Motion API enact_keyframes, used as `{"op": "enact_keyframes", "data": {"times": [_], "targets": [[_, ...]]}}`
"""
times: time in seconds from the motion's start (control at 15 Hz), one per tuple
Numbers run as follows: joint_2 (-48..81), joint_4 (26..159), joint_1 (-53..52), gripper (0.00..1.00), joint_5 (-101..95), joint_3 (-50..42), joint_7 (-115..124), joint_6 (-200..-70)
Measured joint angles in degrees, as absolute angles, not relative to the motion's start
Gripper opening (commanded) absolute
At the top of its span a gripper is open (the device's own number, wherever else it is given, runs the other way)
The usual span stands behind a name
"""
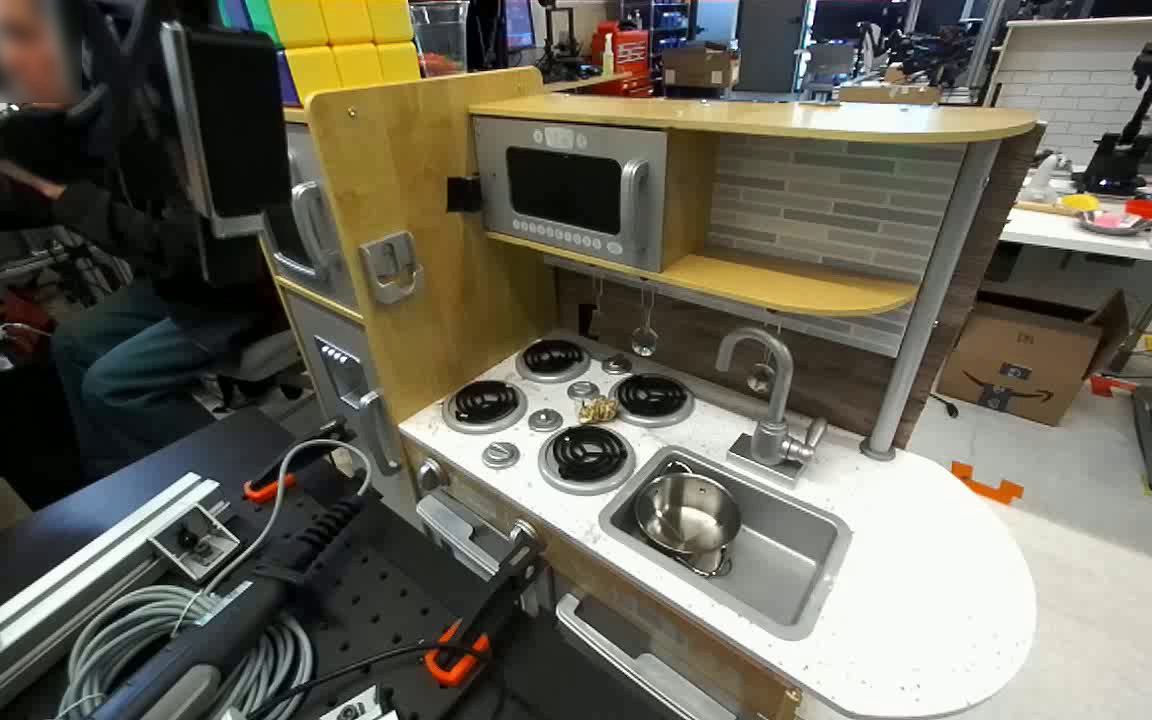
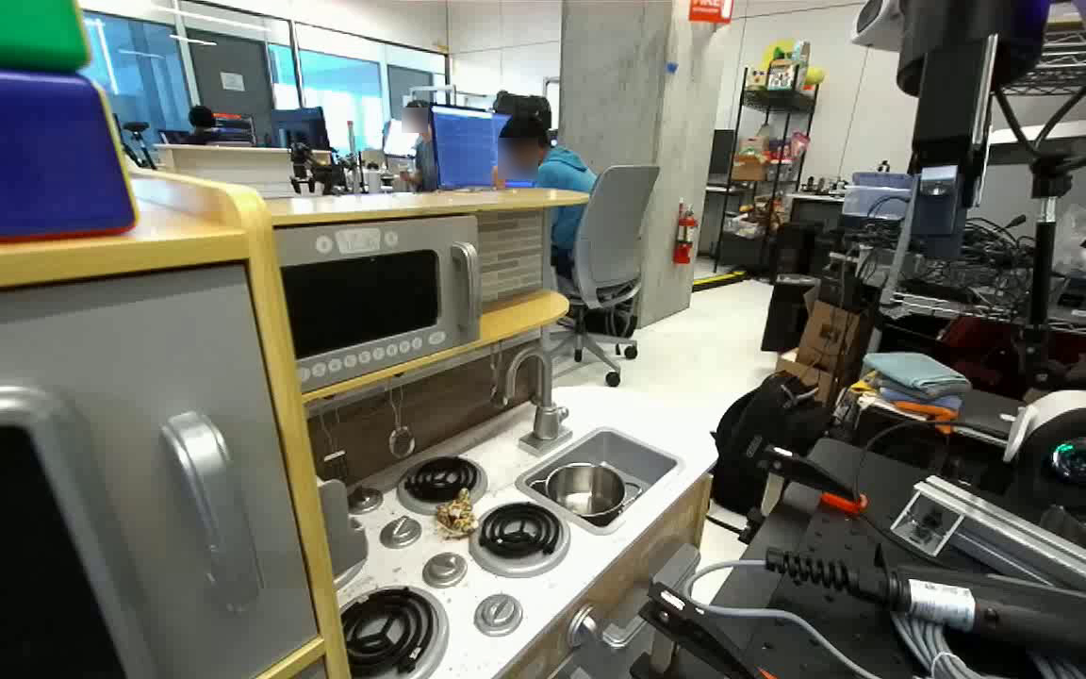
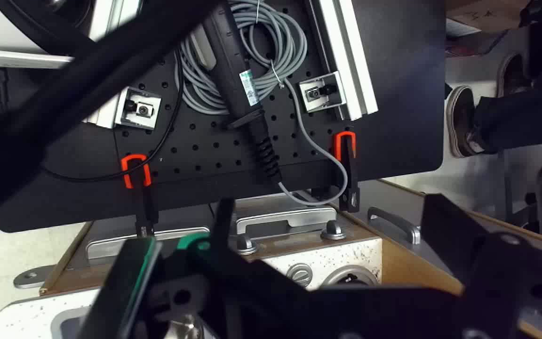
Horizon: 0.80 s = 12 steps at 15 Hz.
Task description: Remove the object from the stove and put it in the pot
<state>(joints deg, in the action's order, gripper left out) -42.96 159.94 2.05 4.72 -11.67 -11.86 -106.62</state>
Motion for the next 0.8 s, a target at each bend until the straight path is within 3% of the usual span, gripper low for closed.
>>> {"op": "enact_keyframes", "data": {"times": [0.33,0.8], "targets": [[-42.1,160.0,2.1,1.00,4.7,-10.5,-10.4,-110.3],[-20.9,160.5,2.0,1.00,4.7,0.8,7.6,-140.7]]}}
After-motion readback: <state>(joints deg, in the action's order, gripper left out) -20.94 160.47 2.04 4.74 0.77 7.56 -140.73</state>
